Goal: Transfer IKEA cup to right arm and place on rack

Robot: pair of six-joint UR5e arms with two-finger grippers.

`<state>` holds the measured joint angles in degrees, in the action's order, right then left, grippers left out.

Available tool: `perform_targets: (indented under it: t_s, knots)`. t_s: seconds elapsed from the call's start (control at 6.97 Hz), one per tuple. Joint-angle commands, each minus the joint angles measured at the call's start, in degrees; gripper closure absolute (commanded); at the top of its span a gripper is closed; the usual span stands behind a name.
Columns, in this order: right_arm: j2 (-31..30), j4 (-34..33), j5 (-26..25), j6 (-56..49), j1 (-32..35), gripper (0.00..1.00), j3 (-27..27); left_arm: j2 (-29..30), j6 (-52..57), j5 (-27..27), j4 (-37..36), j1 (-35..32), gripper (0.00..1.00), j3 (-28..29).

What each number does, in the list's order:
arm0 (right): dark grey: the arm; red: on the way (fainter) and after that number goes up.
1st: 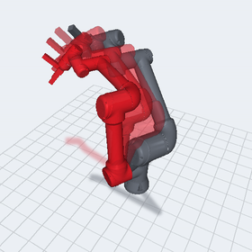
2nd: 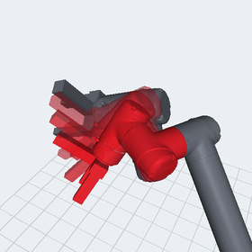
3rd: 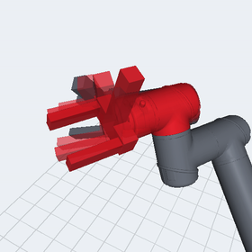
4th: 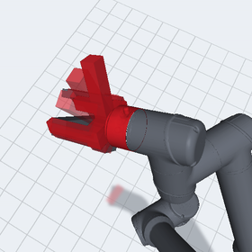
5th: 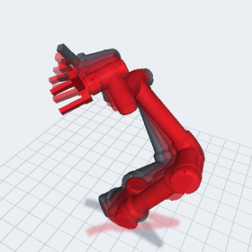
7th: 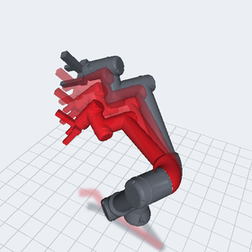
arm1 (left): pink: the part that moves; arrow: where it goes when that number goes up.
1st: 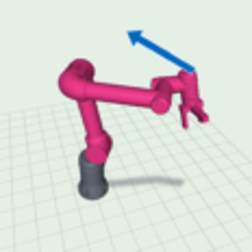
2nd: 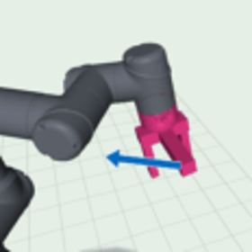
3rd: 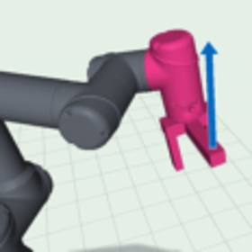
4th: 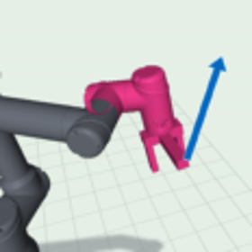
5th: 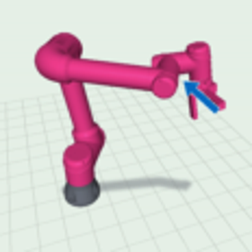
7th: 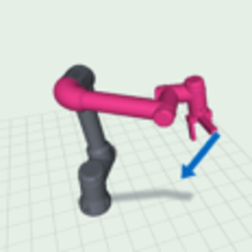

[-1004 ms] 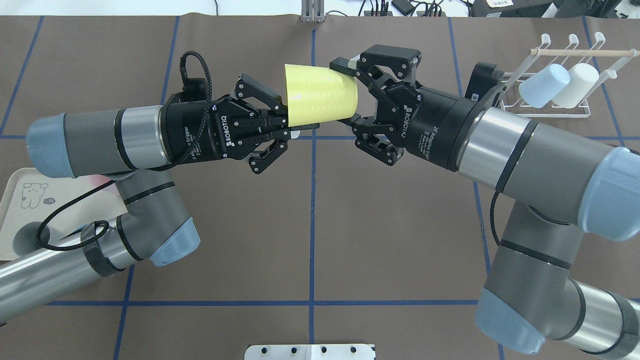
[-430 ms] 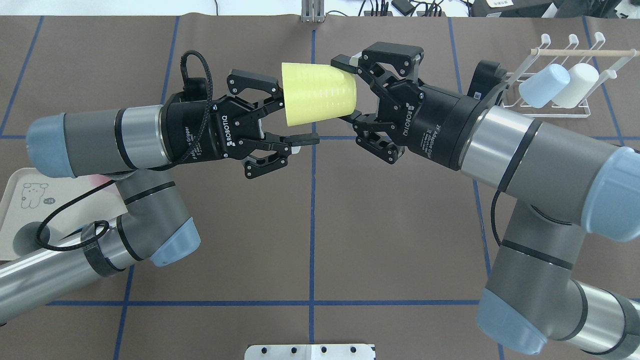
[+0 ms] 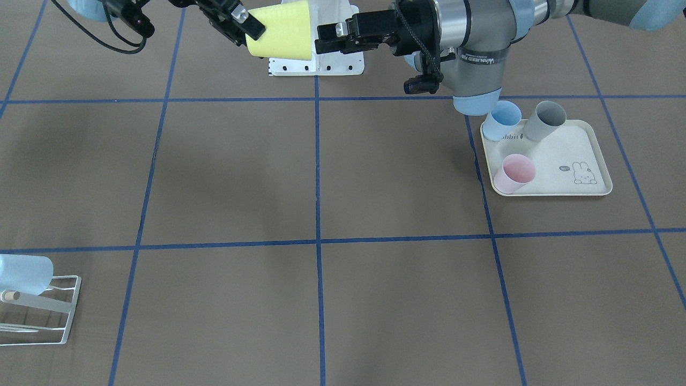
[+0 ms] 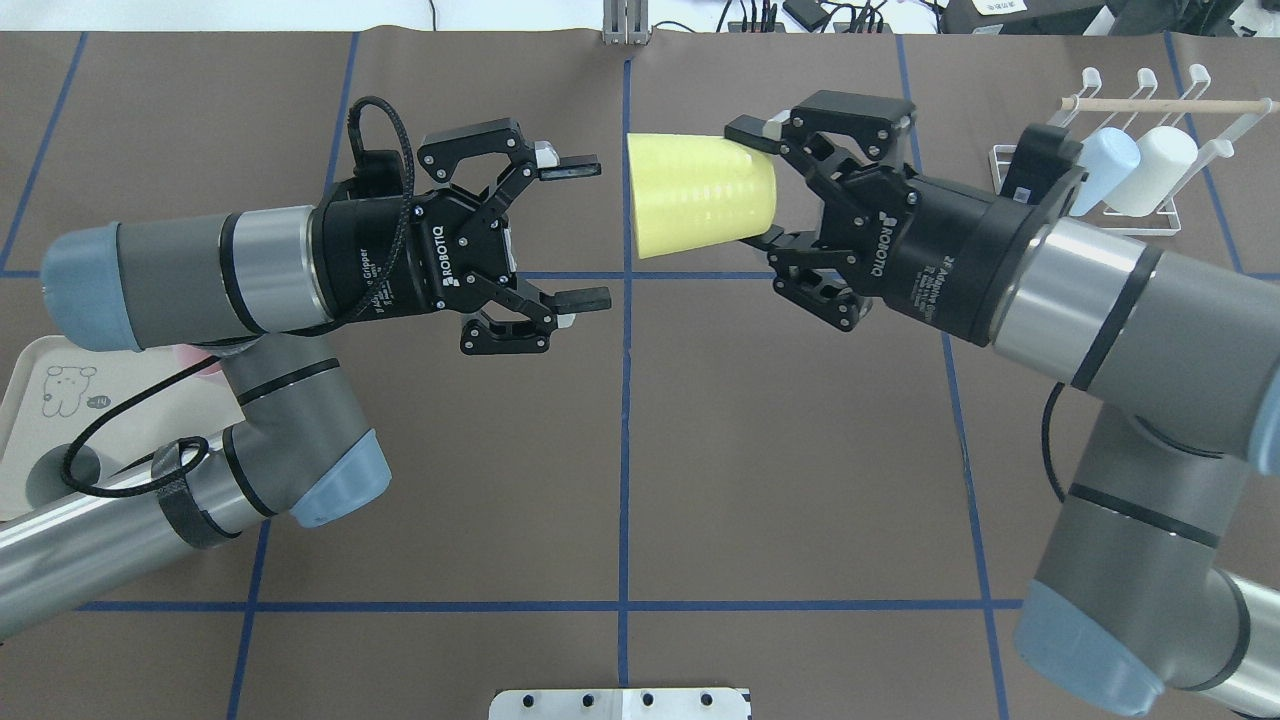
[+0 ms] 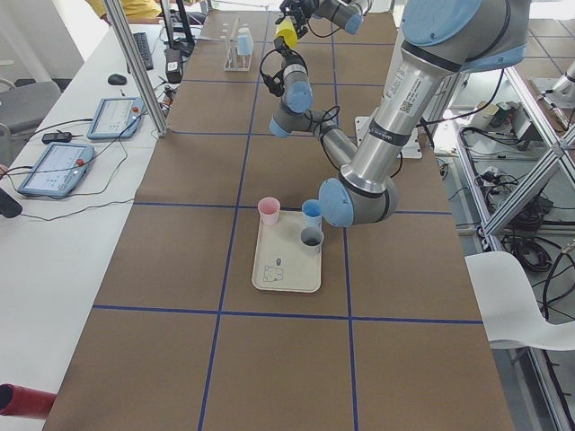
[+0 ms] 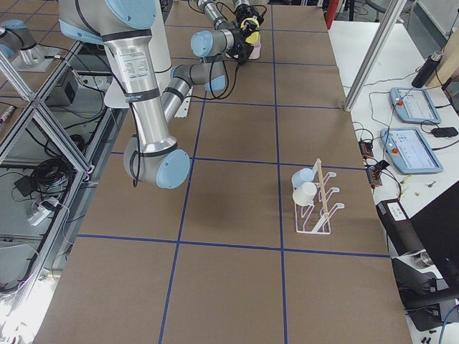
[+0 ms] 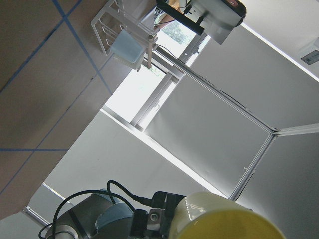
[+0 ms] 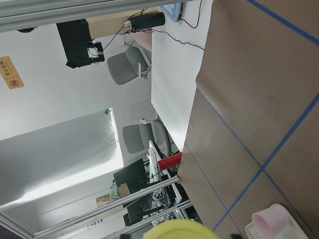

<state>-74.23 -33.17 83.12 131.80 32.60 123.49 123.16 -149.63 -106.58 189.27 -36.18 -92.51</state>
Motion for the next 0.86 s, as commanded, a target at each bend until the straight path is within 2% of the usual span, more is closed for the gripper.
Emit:
perform_targets:
  t_s: [0.0,0.14,0.29,0.43,0.57,0.72]
  knots:
    - [-7.38,-1.45,0.63,-8.59,6.47,1.0,-1.04,-0.73,0.21,0.23,-0.47,-0.65,0.01,0.4]
    - [-10.9,-2.07,0.81,-23.98,9.2,1.0,-4.28,-0.64,1.43,0.24,-0.56,-1.17,0.01,0.66]
    - [-11.89,-3.29,0.82,-33.18,13.76,1.0,-7.44,-0.73,3.97,0.24,-0.56,-1.18,0.01,2.4]
    - [-12.94,-6.87,0.9,-37.54,17.63,1.0,-8.0,-0.73,4.6,0.24,-0.65,-1.79,0.01,2.77]
    - [-14.52,-9.61,0.82,-46.89,20.54,1.0,-8.35,-0.73,4.78,0.15,-1.61,-1.88,0.01,2.86]
    - [-14.8,-10.24,0.82,-57.69,25.01,1.0,-12.36,-0.73,4.78,0.15,-1.97,-1.97,0.01,2.86]
